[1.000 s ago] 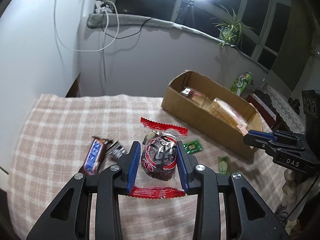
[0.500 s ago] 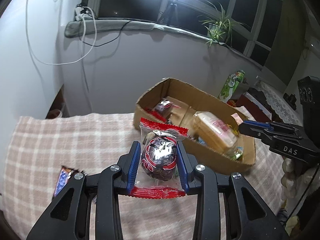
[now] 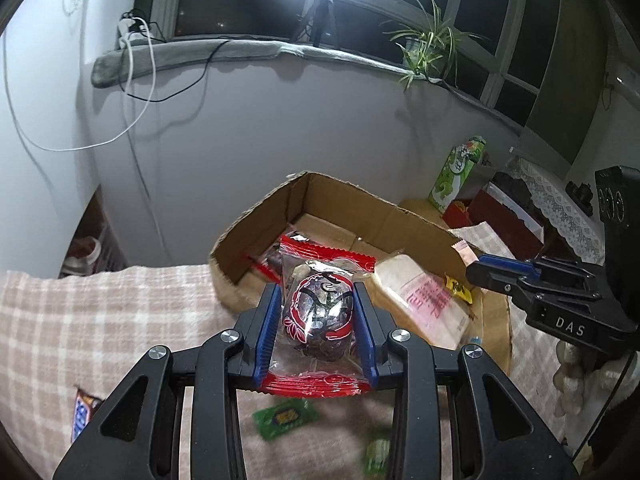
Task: Organize snacks
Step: 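Carry the candy bag with the left tool into the box while the right tool carries the pink packet there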
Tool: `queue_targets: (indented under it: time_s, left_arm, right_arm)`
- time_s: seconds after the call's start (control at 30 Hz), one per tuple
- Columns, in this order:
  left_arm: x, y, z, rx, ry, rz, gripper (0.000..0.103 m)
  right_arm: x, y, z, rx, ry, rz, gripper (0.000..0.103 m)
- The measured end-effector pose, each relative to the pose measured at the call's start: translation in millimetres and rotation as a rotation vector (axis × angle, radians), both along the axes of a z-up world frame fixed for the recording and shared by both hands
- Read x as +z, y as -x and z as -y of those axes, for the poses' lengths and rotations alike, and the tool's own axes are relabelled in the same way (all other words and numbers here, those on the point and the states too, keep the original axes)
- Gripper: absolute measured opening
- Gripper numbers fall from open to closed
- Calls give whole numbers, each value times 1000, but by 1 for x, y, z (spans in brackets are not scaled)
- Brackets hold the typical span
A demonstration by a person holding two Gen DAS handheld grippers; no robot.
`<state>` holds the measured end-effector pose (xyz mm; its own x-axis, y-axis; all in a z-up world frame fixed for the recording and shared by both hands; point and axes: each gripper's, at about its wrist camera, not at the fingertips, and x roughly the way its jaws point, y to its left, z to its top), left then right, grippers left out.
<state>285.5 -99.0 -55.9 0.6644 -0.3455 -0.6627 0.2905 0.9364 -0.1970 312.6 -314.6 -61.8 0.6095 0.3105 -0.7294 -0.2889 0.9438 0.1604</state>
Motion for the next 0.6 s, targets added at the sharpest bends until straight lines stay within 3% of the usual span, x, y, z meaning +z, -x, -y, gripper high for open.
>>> queue_targets:
  time_s: [0.6]
  left_arm:
    - [-8, -23, 32, -33, -45, -10, 34]
  right_arm:
    - [-15, -8, 17, -21, -9, -16, 21]
